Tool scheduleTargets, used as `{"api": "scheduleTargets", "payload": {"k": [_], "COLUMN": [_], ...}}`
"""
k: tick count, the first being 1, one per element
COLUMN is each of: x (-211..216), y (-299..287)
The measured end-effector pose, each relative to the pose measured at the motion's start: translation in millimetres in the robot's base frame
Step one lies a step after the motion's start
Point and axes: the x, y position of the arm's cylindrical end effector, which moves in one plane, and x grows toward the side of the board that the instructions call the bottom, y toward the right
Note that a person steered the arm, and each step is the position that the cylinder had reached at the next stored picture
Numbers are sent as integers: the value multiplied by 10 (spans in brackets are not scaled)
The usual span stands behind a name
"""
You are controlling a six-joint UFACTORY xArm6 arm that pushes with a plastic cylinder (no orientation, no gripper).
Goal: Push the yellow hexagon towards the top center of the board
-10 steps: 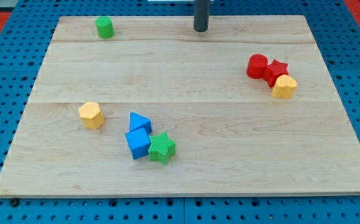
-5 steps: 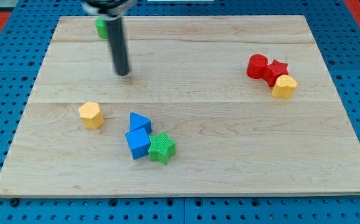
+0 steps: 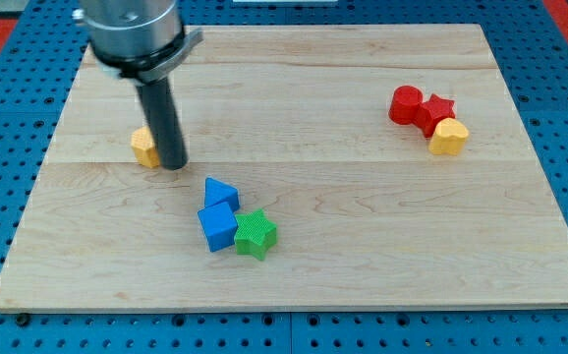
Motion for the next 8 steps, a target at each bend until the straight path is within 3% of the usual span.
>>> {"api": "scheduleTargets", "payload": {"k": [1,3,4,5,7,8], "x": [24,-545,-481,-699,-1695,-1955], "y": [-685,643,769,1074,1109,1264]}}
